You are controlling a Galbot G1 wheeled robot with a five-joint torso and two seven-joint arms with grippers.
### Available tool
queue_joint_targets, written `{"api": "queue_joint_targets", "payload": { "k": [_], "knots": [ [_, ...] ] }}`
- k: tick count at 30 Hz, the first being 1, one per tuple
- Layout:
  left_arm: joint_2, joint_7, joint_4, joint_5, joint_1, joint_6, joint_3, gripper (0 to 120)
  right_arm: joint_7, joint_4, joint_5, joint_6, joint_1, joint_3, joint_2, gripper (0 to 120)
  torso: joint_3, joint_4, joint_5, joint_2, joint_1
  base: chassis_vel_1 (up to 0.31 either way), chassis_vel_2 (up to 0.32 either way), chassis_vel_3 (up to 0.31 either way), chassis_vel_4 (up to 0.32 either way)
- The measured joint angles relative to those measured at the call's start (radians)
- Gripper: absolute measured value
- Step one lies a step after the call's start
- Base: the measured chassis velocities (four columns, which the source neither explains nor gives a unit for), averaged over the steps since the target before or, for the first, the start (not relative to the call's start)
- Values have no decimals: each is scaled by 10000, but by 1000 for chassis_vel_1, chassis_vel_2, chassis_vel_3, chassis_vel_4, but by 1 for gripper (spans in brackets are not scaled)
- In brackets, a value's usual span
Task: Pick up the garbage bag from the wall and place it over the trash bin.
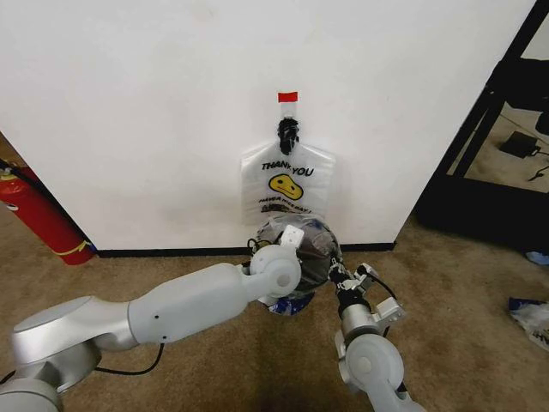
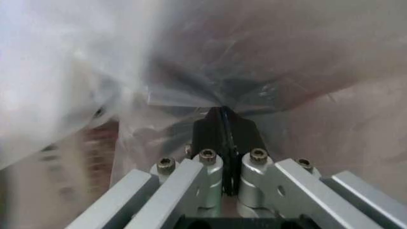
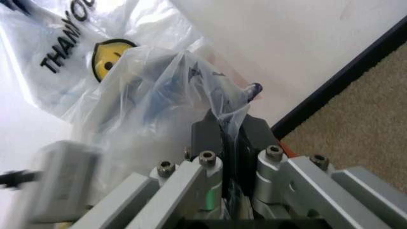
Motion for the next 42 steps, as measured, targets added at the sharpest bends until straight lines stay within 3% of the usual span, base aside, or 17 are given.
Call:
{"api": "queue_joint_targets", "payload": {
  "k": [8,12,24,32,42],
  "knots": [
    [-705,231,714,-3,54,-148,115,0,13,119,-2,-14,-121,-35,-38,1,0,0,-1,0,0,0,0,0,0],
    [-716,280,718,34,119,-176,12,0,19,125,-1,-17,-133,-34,-56,1,0,-1,-2,0,0,0,0,0,0],
    [643,505,-1067,534,-15,-76,-128,0,95,-89,-13,-28,118,-18,28,1,-2,3,-3,0,-1,0,0,0,0],
    [654,925,-45,1346,-181,23,111,0,96,-76,-59,-27,87,-54,31,1,0,3,-4,0,-1,0,0,0,0],
    [-100,1095,885,1294,-208,51,474,0,90,97,-186,-41,-114,-183,101,1,-1,1,-3,0,-1,0,0,0,0]
  ]
}}
